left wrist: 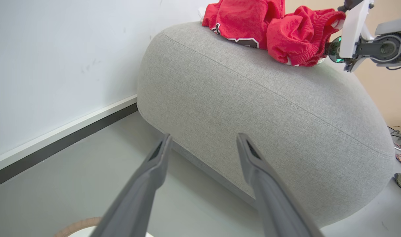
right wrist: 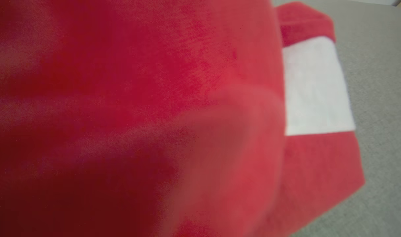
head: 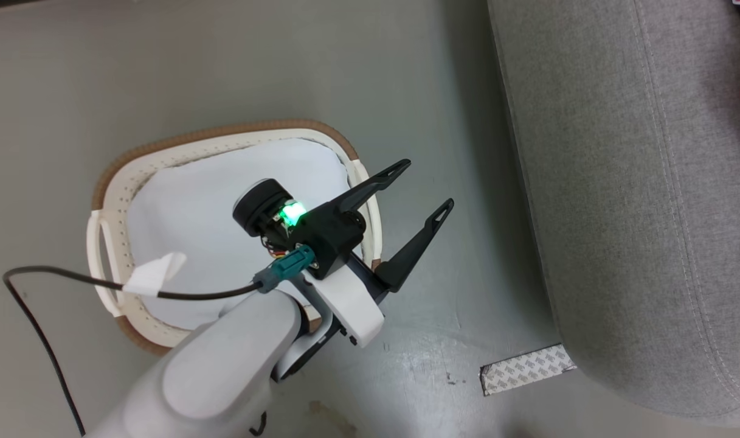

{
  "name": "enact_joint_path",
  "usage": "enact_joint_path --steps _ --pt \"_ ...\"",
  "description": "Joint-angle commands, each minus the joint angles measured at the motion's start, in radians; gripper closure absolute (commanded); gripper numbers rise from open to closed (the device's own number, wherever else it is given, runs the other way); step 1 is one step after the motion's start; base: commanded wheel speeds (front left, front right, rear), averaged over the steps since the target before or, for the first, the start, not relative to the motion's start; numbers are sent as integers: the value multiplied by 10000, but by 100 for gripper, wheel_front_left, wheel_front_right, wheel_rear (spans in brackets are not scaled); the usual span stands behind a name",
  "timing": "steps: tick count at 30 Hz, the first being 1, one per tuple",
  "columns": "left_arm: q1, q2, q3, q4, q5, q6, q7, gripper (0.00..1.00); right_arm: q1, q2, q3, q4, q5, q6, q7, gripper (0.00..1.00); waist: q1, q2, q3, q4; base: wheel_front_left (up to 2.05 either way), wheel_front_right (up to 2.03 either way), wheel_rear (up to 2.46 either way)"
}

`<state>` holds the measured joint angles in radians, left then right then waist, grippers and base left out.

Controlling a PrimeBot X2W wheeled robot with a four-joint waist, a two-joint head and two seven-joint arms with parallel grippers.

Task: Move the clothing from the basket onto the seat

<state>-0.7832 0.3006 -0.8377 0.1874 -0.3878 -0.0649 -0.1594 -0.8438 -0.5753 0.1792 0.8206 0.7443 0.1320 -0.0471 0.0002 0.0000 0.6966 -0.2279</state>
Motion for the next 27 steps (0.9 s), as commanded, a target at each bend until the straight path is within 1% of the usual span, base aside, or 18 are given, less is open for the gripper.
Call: enact_joint_path --steps 1,2,3,4,9,15,21,25,27 --pt "-37 17 24 98 -52 8 -129 0 -171 -118 253 203 134 -26 247 57 -2 0 -157 37 0 0 0" --pt "-17 -2 25 133 -77 8 -152 0 -187 -168 383 271 231 -26 299 35 -2 0 -219 46 0 0 0" --pt "6 -18 20 178 -89 9 -174 0 -252 -195 498 319 307 -26 311 9 -2 0 -292 47 0 0 0" --pt "40 -26 21 219 -104 12 -230 0 -293 -226 620 373 338 -26 300 0 -2 0 -385 42 0 0 0" --pt "285 -138 -7 502 -285 22 -416 0 -247 -475 1304 542 367 -26 341 0 -2 0 -1027 -23 0 0 0" --pt "706 -260 39 880 -530 56 -691 0 -9 -941 2075 404 433 -26 685 0 -2 0 -2181 -109 0 0 0" --pt "1247 -422 345 1168 -968 199 -924 0 181 -1518 2735 -402 497 -26 994 0 -2 0 -3556 -109 0 0 0" --pt "1570 -477 808 1212 -1153 372 -1025 0 442 -1859 3063 -1164 673 -26 1502 0 -2 0 -4520 7 0 0 0" --pt "1730 -484 1018 1179 -1245 453 -1052 0 526 -2131 3236 -1631 638 -26 1767 0 -2 0 -4932 86 0 0 0"
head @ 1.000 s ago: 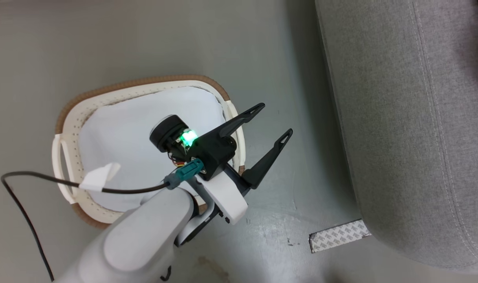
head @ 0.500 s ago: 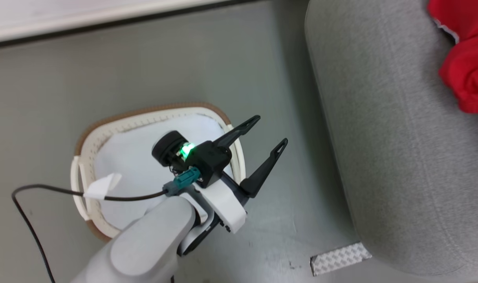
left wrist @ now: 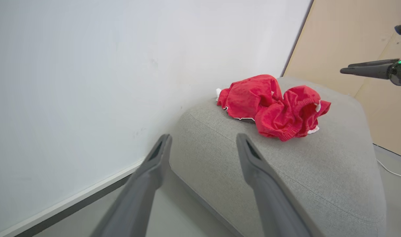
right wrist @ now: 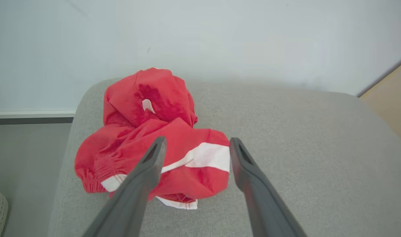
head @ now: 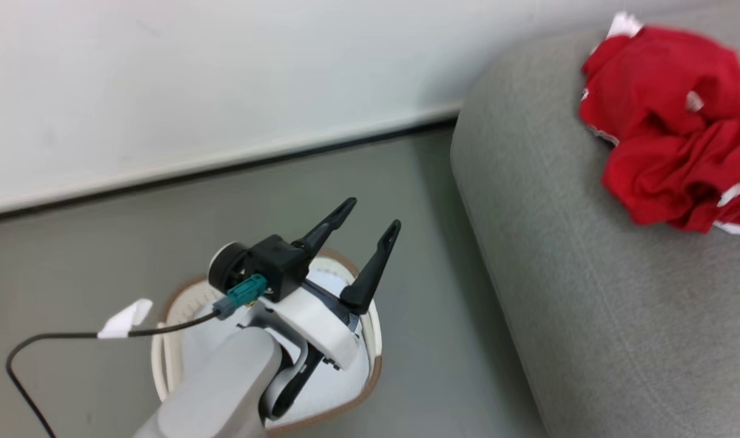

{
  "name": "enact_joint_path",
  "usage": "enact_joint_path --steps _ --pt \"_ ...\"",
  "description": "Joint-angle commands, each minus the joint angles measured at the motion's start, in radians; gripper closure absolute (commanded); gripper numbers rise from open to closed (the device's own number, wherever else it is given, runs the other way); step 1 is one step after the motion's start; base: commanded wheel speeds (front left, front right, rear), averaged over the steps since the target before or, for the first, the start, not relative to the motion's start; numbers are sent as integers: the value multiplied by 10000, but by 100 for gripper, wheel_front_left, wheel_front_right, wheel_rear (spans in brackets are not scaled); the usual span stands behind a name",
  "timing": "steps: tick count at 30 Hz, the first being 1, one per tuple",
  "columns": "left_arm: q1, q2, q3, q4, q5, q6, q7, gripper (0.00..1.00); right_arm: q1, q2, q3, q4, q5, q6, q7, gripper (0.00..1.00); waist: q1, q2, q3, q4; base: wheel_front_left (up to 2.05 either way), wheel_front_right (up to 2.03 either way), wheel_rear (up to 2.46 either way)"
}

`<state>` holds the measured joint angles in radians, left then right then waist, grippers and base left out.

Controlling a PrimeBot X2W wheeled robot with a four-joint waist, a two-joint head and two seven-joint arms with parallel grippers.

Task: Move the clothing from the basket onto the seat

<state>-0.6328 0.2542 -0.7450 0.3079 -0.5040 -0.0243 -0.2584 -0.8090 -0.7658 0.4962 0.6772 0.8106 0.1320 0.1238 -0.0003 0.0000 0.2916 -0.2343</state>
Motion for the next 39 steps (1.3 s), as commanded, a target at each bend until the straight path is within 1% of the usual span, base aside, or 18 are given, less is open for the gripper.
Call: enact_joint_path --steps 1,4,5,7,9,11,13,16,18,20,23,27,30,31,33,35,37,39 --pt "296 -8 212 -59 -115 84 -52 0 180 -307 116 -494 -26 -26 96 0 3 0 -1047 194 0 0 0" --pt "573 12 617 -131 -157 231 -57 0 441 -427 80 -1343 154 -26 -14 0 3 0 -1572 380 0 0 0" --pt "573 12 617 -131 -157 231 -57 0 441 -427 80 -1343 154 -26 -14 0 3 0 -1572 380 0 0 0" --pt "760 27 927 -267 -138 334 -56 0 565 -560 21 -1875 104 -26 -134 0 3 0 -1849 531 0 0 0" --pt "978 100 1300 -410 -89 457 -55 0 689 -558 -119 -2392 22 -26 -334 0 3 0 -2049 688 0 0 0" --pt "1237 157 1709 -479 -160 516 -55 0 920 -394 -376 -2742 -81 -26 -654 0 3 0 -2243 865 0 0 0" --pt "1464 255 2127 -535 -121 681 -57 0 1237 -113 -769 -3040 -127 -26 -1046 0 3 0 -2385 1038 0 0 0" --pt "1906 335 2756 -598 -153 859 -58 0 1828 379 -1494 -3431 -308 -26 -1680 0 3 0 -2543 1284 0 0 0" --pt "2227 322 3243 -710 -262 973 -58 0 2370 779 -1850 -3679 -616 -26 -1970 0 3 0 -2626 1416 0 0 0" --pt "2661 353 3731 -790 -212 1088 -57 0 2877 1195 -2209 -3906 -1179 -26 -2274 0 3 0 -2677 1505 0 0 0" --pt "3247 283 4360 -933 -94 1193 -59 0 3729 2045 -2732 -4293 -1832 -26 -2712 0 3 0 -2725 1644 0 0 0" --pt "4011 89 5120 -1030 187 1268 -59 0 4921 3380 -3252 -4781 -2564 -26 -3296 0 3 0 -2740 1796 0 0 0" --pt "4491 -188 5634 -1075 398 1195 -58 0 5671 4183 -3477 -4970 -3098 -26 -3630 0 3 0 -2734 1871 0 0 0" --pt "4631 -293 5787 -1056 413 1131 -58 0 5864 4429 -3589 -4939 -3299 -27 -3723 0 3 0 -2736 1885 0 0 0" --pt "4860 -470 6074 -943 596 932 -58 0 6261 5148 -3651 -4881 -3350 -25 -3825 0 3 0 -2714 1929 0 0 0" --pt "4975 -659 6377 -810 845 726 -60 0 6495 5385 -3714 -4831 -3749 -27 -3892 0 3 0 -2674 1949 0 0 0" --pt "5090 -841 6612 -694 1152 534 -60 0 6657 5766 -3747 -4864 -3936 -27 -3891 0 3 0 -2648 1935 0 0 0" --pt "5199 -1009 6846 -665 1517 353 -60 0 6793 5884 -3515 -4876 -4116 -25 -3884 0 3 0 -2625 1906 0 0 0"
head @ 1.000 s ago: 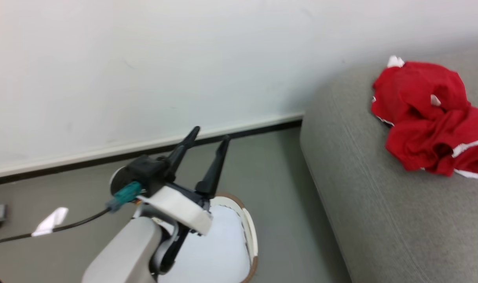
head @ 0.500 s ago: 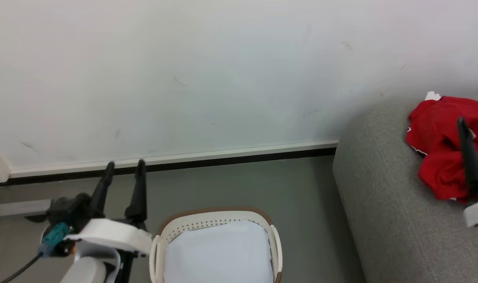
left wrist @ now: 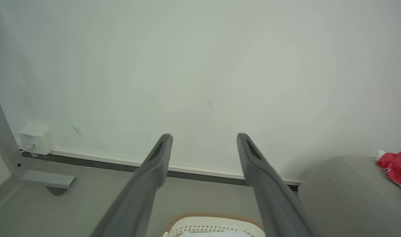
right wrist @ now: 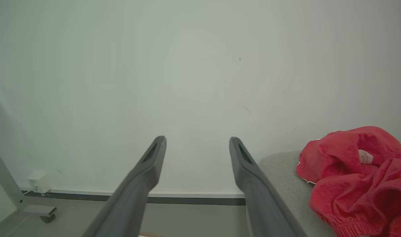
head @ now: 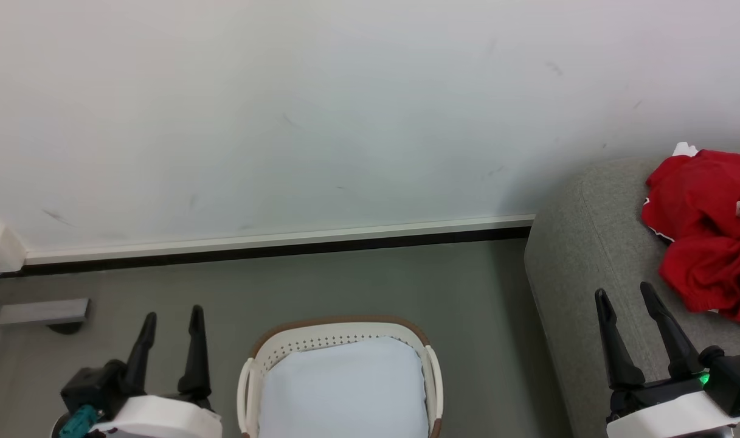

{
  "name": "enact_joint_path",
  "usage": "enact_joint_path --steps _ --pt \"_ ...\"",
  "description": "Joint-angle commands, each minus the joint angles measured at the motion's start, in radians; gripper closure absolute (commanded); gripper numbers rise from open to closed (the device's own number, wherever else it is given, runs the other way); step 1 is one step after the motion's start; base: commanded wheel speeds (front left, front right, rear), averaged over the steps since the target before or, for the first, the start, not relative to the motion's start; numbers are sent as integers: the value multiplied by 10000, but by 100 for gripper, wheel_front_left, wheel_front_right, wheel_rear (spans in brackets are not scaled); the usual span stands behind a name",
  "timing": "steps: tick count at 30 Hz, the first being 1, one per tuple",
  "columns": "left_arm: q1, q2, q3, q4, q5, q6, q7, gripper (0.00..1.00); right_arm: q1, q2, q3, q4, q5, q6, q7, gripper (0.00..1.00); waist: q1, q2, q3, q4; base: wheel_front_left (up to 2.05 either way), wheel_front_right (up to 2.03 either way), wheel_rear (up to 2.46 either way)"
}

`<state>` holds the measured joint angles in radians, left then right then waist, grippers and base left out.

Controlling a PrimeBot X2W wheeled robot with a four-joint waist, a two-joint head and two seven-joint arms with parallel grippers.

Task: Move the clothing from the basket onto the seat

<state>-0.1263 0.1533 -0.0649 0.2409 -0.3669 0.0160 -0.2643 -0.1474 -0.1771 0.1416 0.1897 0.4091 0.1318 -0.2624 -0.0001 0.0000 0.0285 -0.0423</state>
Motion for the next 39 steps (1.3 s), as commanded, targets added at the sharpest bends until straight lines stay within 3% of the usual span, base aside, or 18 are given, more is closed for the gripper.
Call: enact_joint_path --steps 1,13,35,36,39 --pt "193 -84 131 25 359 -130 1 0 186 -20 101 -4 -192 -23 -25 0 1 0 8 -24 0 0 0" --pt "510 -874 1031 80 1773 -856 1 0 289 360 430 166 -340 -23 -29 0 1 0 54 -37 0 0 0" --pt "306 -1013 1374 316 1936 -1221 -1 0 76 399 567 353 -227 -23 -31 0 1 0 -22 -79 0 0 0" --pt "367 -1043 1355 348 1975 -1211 6 100 119 455 558 356 -299 0 3 100 1 0 -23 -78 0 0 0" --pt "446 -1098 1365 596 1840 -1213 85 100 275 520 559 504 -162 0 47 100 1 0 -25 -75 0 0 0"
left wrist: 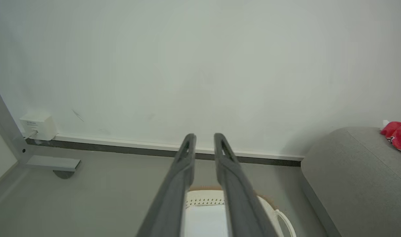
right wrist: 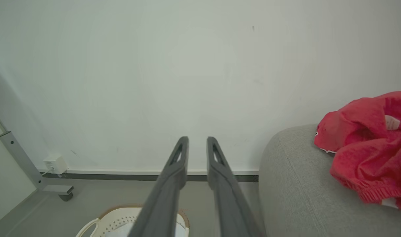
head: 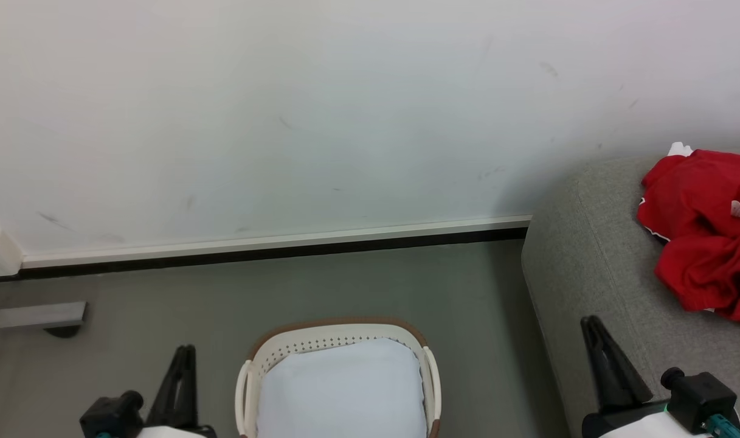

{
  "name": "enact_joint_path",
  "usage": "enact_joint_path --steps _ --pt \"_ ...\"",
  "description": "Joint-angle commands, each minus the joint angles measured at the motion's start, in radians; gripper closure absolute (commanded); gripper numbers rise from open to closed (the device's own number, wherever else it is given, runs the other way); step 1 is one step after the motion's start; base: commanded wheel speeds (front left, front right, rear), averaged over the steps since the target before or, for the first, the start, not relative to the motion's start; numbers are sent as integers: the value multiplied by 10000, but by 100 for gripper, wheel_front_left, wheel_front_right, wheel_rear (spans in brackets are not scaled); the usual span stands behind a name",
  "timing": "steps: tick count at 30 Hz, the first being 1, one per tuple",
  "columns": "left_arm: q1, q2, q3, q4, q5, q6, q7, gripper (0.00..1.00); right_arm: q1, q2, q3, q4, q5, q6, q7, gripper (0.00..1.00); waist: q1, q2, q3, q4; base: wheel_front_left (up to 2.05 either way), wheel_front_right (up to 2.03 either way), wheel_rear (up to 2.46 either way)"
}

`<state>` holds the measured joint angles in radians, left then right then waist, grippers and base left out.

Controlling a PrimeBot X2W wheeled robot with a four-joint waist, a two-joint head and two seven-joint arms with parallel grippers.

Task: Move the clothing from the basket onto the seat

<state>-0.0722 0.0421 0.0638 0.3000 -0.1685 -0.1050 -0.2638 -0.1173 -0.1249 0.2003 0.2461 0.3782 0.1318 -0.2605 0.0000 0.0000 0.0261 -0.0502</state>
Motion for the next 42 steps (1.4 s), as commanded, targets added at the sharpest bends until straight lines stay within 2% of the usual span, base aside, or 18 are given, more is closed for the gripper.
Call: enact_joint_path --steps 1,19,42 --pt "-143 16 130 45 -331 -7 168 100 -16 7 -62 -70 330 0 70 100 0 0 -3 8 0 0 0" --pt "-155 38 166 -169 -3690 -71 986 100 -12 81 -675 -62 3277 -3 843 100 0 0 -37 80 0 0 0" --pt "-241 64 265 -306 -6902 -131 1818 100 12 192 -1317 -73 6084 -7 1626 100 0 0 -77 168 0 0 0"
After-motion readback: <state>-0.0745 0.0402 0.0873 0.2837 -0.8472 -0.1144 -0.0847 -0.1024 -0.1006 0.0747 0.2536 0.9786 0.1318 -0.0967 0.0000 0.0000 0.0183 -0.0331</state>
